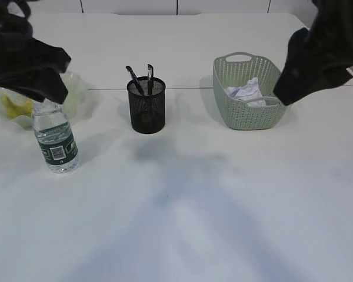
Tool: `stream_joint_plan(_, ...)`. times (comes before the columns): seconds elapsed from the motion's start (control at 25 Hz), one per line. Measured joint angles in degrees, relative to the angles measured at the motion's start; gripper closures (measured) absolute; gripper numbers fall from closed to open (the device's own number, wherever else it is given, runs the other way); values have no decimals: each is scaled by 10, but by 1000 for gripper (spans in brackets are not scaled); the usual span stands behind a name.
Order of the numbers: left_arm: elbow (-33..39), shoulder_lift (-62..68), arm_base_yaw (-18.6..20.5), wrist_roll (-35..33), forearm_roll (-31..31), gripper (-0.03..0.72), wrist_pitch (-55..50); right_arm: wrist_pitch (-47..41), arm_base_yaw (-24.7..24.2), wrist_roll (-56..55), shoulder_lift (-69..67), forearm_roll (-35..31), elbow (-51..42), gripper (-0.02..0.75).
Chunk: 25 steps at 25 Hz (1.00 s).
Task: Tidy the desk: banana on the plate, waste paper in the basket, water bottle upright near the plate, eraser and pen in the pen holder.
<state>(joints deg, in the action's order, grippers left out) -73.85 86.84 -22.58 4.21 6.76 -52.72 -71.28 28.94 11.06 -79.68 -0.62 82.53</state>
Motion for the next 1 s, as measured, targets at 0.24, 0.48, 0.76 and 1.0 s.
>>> stream_joint_plan(0.24,0,-83,0,44,-72,458,-44,0,-70,-13,44,-4,-74,437)
stream_joint_plan(0.48,10,-132,31,61,-93,458,-67,17,-100,-15,112,-4,-150,447)
stream_joint_plan(0.76,105,-211,166,67,-76,459,-67,19,-102,-18,140,-5,-157,448)
stream_joint_plan(1.0,196,-341,230,67,-76,459,-68,20,-102,-31,143,-5,-159,449)
